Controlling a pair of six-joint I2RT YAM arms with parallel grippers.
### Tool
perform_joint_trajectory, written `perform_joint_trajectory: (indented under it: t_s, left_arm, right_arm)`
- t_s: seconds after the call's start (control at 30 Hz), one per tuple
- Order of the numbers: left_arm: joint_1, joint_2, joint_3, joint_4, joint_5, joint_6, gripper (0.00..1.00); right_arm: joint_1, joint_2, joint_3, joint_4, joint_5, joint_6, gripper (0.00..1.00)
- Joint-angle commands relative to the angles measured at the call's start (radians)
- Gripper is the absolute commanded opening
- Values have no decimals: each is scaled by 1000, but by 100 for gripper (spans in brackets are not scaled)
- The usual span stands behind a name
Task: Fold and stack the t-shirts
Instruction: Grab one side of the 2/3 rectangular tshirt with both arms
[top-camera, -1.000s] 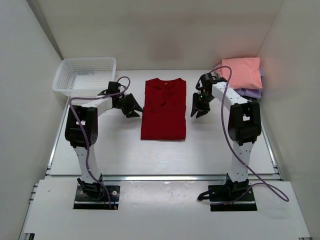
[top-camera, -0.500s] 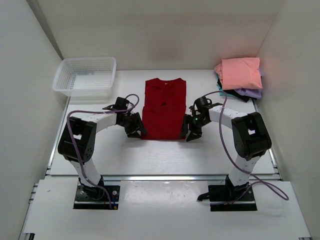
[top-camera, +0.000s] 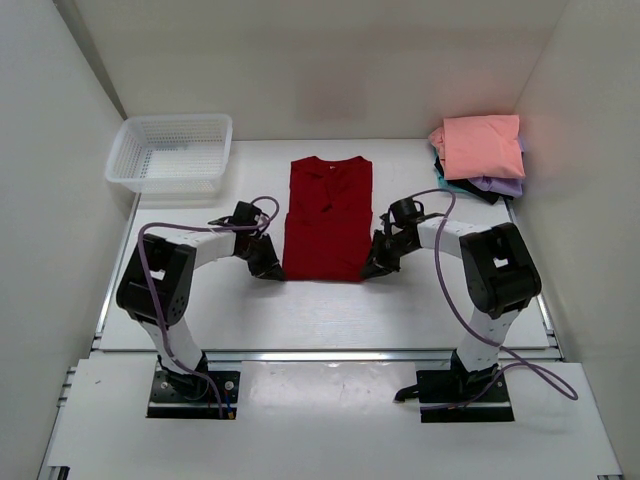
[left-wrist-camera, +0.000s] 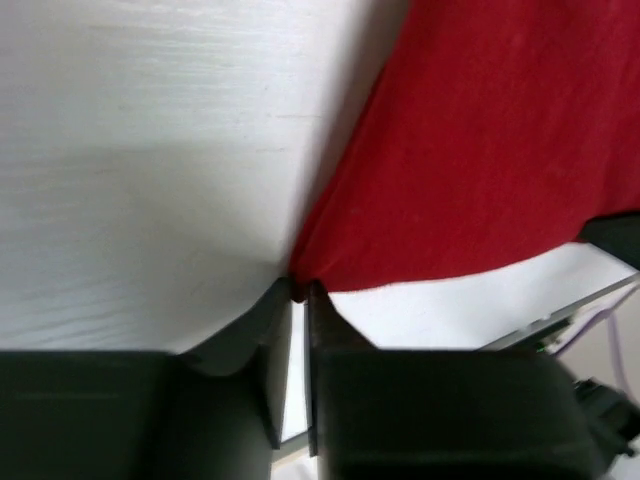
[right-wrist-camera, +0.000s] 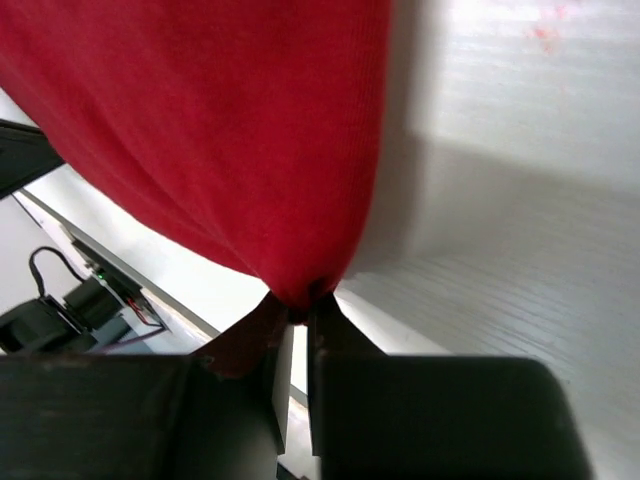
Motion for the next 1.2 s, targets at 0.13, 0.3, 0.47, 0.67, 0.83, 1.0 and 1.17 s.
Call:
perform_joint_trajectory:
  t_s: [0.13,0.3,0.47,0.67,0.83,1.0,1.17]
  left_arm:
    - [-56,55,34,124,-7,-65,0]
    - [-72,-3,-2,120,-12,-79,0]
    - [-70,-124,-96,120,-36,-99,0]
    - [-70,-268,-199,68,-52,-104,0]
    - [-89,-365,-292,28,-16,-104,0]
    - [-160,-529,-403,-17,-21,-156,0]
    - [-219,-738,-481,-69,-18,-286,0]
  right_arm:
    - [-32,-36,-52,11,5,-10,1]
    - [-37,-56,-69,-5,-12,-54,0]
    - [-3,-71,-89,-16,-4,-65,0]
    - [41,-135,-152,-19,2,-59,0]
    - [67,-224,-264,-34,8,-45,0]
    - [106,-393,-396,-66,2,-10,0]
    - [117,-553,-488,-149,19,33,0]
